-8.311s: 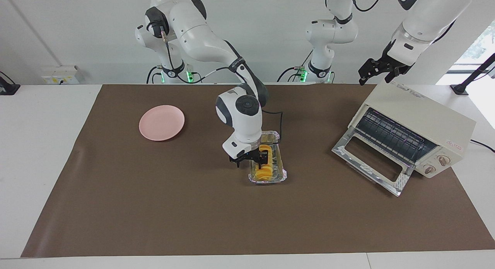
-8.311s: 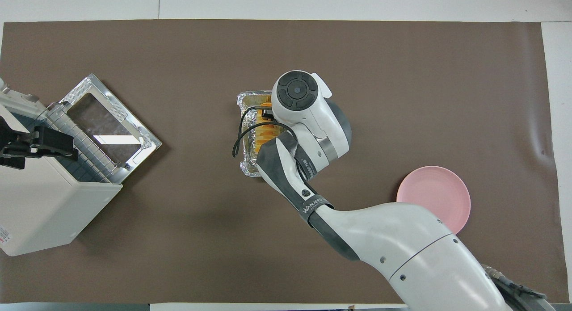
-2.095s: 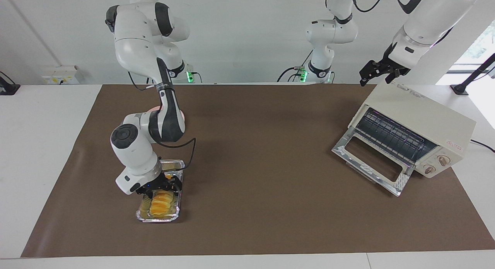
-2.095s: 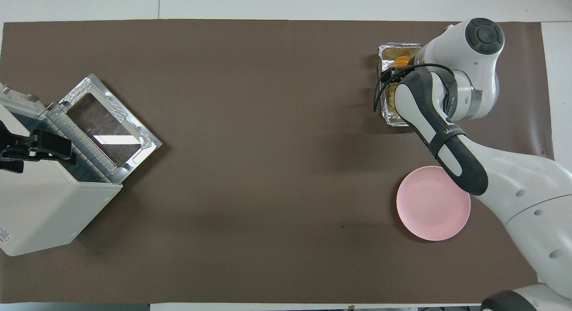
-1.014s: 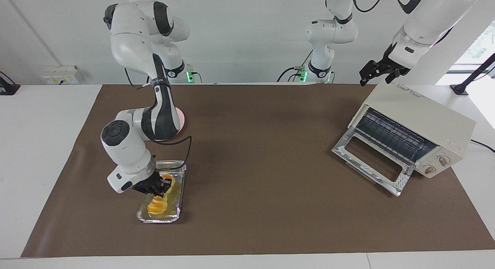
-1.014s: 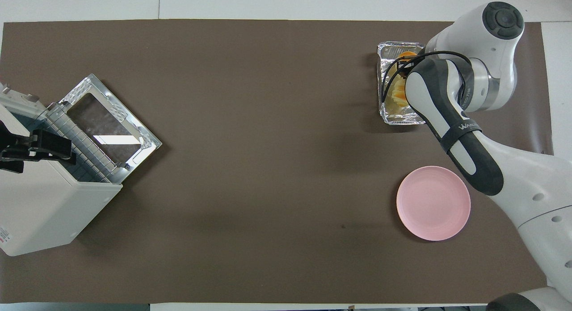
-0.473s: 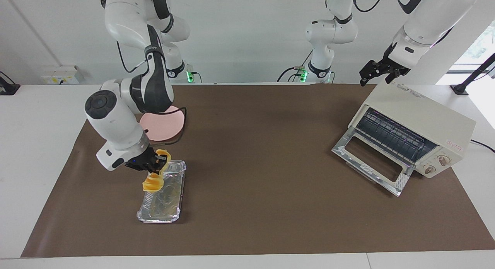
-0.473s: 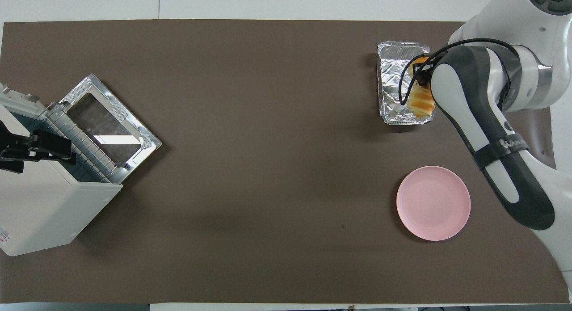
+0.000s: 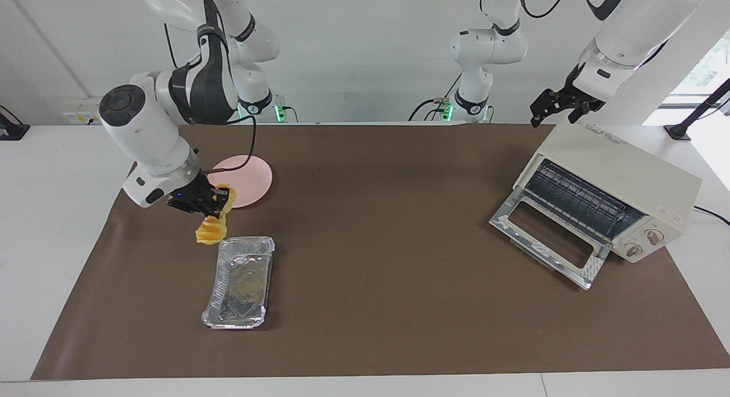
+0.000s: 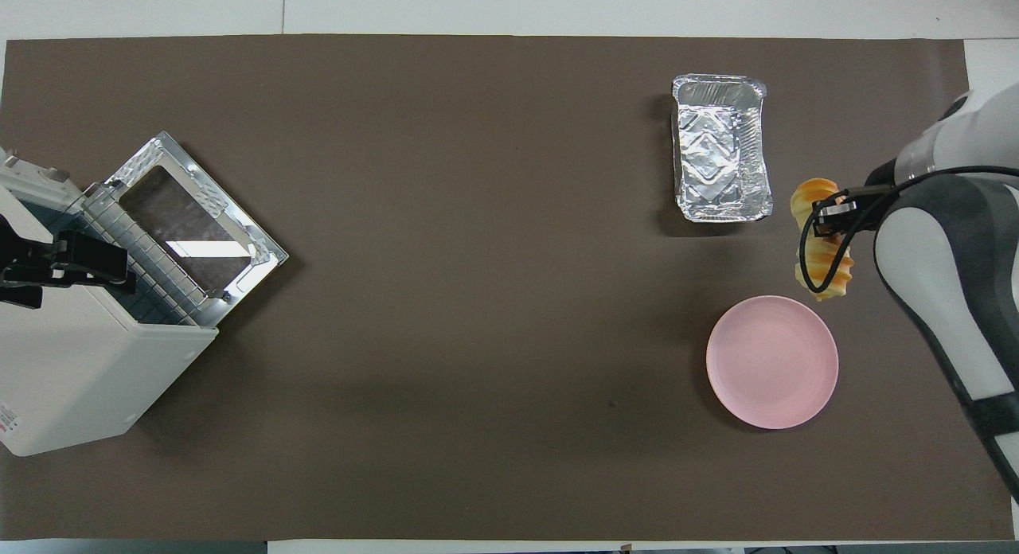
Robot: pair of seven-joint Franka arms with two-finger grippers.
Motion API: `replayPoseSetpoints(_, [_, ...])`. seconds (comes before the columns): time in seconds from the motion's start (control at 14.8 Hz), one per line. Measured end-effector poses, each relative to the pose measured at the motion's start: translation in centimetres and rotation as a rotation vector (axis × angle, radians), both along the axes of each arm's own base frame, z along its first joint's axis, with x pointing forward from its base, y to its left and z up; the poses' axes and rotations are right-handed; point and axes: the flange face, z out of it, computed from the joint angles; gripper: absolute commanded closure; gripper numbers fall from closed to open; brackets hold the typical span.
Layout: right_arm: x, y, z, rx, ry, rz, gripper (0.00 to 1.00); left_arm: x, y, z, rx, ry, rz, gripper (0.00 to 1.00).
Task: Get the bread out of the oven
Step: 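Carry the bread to the pink plate and lower it on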
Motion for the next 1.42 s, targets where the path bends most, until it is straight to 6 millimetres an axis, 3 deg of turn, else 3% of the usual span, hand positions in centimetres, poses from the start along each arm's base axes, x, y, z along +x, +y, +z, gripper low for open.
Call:
replayPoseSetpoints(0.14, [-3.4, -0.1, -0.3, -0.001, -0.017, -0.002, 1.0, 0.0, 0.0, 0.0, 0.0, 0.0, 0.0, 0.0])
replayPoseSetpoints(0.34, [-7.8, 0.1, -2.4, -0.007, -0.058, -0.002, 1.0, 0.0, 0.0, 0.0, 0.0, 0.0, 0.0, 0.0])
replayPoseSetpoints(0.74, [-13.8, 1.8, -8.3, -0.016, -0.112, 0.027, 1.0, 0.0, 0.0, 0.0, 0.0, 0.0, 0.0, 0.0])
replayPoseSetpoints(1.08, [-15.4, 2.1, -11.4, -0.021, -0.159, 0.033, 1.0, 0.0, 0.0, 0.0, 0.0, 0.0, 0.0, 0.0])
replayPoseSetpoints(1.42, [-15.4, 3.4, -13.2, -0.021, -0.175, 0.062, 1.0, 0.0, 0.0, 0.0, 0.0, 0.0, 0.0, 0.0])
